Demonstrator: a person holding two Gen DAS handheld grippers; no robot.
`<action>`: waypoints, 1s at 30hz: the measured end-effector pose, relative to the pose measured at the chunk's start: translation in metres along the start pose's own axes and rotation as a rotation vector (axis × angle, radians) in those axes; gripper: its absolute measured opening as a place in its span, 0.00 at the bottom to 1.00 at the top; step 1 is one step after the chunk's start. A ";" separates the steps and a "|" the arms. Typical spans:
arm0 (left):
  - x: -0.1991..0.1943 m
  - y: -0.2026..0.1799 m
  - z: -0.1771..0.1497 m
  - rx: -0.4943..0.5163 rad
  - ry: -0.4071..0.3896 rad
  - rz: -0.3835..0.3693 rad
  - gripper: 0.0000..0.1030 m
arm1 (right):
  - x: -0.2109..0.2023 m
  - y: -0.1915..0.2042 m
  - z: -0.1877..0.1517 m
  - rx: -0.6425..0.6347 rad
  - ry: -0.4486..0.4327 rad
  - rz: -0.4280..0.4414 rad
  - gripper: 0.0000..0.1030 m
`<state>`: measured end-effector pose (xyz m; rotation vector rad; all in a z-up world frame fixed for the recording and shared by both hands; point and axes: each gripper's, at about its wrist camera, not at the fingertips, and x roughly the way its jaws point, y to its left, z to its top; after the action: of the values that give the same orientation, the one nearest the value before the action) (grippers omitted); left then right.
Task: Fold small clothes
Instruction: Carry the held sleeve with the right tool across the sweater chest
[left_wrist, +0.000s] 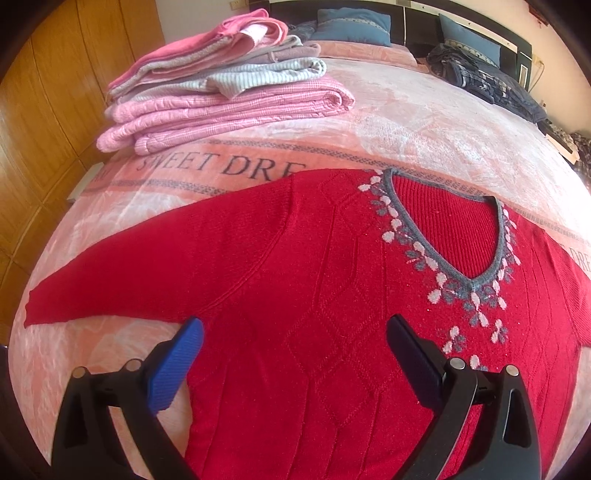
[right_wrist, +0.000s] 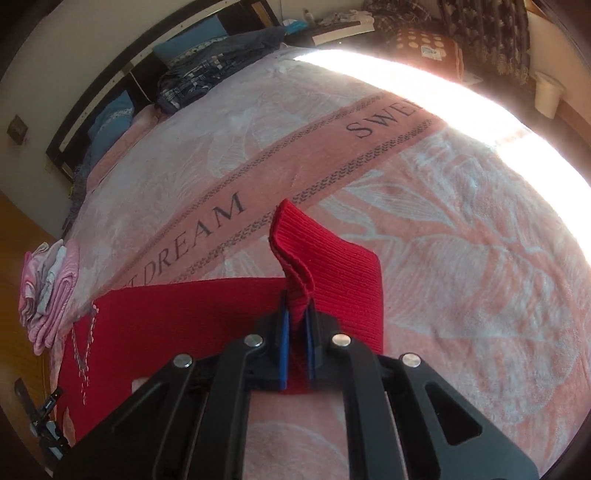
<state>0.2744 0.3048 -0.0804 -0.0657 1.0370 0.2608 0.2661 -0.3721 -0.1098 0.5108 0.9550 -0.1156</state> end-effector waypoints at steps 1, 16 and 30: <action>0.001 0.003 0.000 0.000 0.000 -0.002 0.96 | 0.005 0.021 -0.001 -0.034 0.015 0.029 0.05; 0.016 0.022 -0.003 -0.012 0.039 -0.066 0.96 | 0.079 0.317 -0.067 -0.365 0.232 0.374 0.05; 0.013 0.012 -0.007 0.021 0.043 -0.182 0.96 | 0.115 0.416 -0.123 -0.420 0.371 0.494 0.31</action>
<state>0.2721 0.3172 -0.0945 -0.1462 1.0693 0.0831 0.3712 0.0637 -0.1077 0.3682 1.1474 0.6329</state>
